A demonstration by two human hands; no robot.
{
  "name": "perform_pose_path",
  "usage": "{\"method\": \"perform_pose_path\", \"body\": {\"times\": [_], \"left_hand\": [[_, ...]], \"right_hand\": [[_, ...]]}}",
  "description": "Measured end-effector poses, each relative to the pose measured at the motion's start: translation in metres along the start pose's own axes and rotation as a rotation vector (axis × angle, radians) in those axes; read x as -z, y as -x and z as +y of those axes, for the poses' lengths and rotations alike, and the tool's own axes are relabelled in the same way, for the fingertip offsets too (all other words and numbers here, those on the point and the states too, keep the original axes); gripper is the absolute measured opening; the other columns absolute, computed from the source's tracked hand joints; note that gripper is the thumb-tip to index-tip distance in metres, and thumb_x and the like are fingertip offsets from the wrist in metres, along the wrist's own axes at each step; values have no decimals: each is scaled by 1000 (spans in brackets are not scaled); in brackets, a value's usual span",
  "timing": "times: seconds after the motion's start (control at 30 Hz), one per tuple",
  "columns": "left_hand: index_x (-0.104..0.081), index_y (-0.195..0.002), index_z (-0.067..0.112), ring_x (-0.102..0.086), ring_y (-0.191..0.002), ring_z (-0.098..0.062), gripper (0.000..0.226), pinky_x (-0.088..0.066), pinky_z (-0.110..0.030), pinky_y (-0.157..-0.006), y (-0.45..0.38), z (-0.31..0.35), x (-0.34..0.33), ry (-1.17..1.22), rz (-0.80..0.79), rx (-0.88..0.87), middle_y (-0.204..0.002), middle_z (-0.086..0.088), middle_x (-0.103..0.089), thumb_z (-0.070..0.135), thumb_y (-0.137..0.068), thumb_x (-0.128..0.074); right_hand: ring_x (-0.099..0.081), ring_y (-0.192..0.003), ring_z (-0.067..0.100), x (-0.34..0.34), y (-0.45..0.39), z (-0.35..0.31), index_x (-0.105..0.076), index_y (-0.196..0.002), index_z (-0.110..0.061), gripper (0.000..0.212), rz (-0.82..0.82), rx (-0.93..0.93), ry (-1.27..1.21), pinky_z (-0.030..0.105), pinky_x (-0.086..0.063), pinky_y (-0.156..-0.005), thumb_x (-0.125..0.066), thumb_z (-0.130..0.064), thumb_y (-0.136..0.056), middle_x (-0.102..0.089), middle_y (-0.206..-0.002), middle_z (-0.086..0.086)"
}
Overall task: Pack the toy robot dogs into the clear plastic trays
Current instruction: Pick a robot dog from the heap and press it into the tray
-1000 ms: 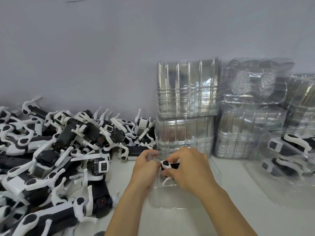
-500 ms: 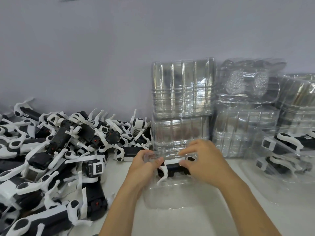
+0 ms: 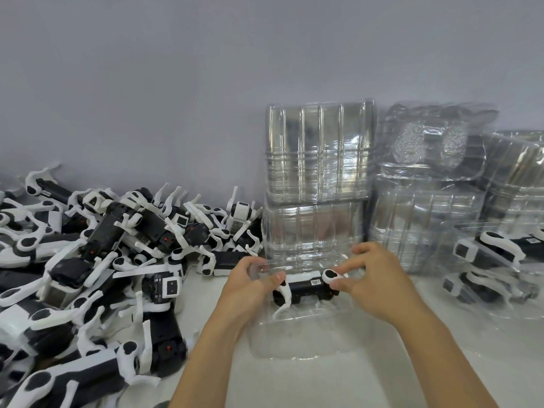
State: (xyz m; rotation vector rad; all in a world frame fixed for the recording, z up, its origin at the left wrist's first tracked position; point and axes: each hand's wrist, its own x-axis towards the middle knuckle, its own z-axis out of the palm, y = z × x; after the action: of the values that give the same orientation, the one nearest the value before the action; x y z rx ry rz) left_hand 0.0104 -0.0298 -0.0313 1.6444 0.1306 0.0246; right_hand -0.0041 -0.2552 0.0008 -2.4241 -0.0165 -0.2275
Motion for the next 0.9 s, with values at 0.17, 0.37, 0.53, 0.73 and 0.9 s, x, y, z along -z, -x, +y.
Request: {"method": "perform_pose_path", "body": {"times": [0.17, 0.37, 0.53, 0.73, 0.9], "left_hand": [[-66, -108, 27, -62, -103, -5, 31, -43, -20, -74, 1, -1, -3, 61, 34, 8, -114, 11, -68, 22, -83, -82], [-67, -110, 25, -66, -108, -15, 35, -50, -32, -92, 0, -3, -4, 90, 32, 17, -118, 6, -70, 26, -79, -83], [-67, -111, 27, -65, -107, -10, 35, -45, -24, -79, 0, -3, -3, 93, 34, 13, -118, 9, -70, 27, -80, -83], [-66, -111, 28, -65, -102, -4, 33, -43, -19, -73, 2, -2, -4, 78, 33, 18, -116, 12, -69, 29, -81, -82], [-66, -113, 26, -65, -103, -5, 36, -43, -19, -74, 2, -3, -4, 76, 32, 20, -118, 11, -69, 28, -81, -82]], "right_hand": [[-52, -112, 11, 1, -1, 1, -66, -69, -45, 26, -37, -51, -104, 33, -41, -94, -91, -38, -67, -45, -100, -29], [-50, -128, 13, 10, 3, -2, -71, -73, -53, 9, -87, 7, -87, 43, -39, -110, -76, -52, -81, -54, -134, -9], [-54, -123, 15, 5, 1, -2, -73, -74, -38, 11, -62, -56, -134, 31, -40, -99, -83, -42, -78, -60, -127, -7], [-57, -117, 16, 3, -1, -1, -74, -73, -36, 14, -55, -137, -155, 34, -45, -92, -86, -43, -74, -66, -123, -5], [-57, -112, 11, 3, -1, -2, -76, -76, -36, 13, -62, -131, -142, 35, -45, -94, -85, -44, -75, -66, -119, -10]]}}
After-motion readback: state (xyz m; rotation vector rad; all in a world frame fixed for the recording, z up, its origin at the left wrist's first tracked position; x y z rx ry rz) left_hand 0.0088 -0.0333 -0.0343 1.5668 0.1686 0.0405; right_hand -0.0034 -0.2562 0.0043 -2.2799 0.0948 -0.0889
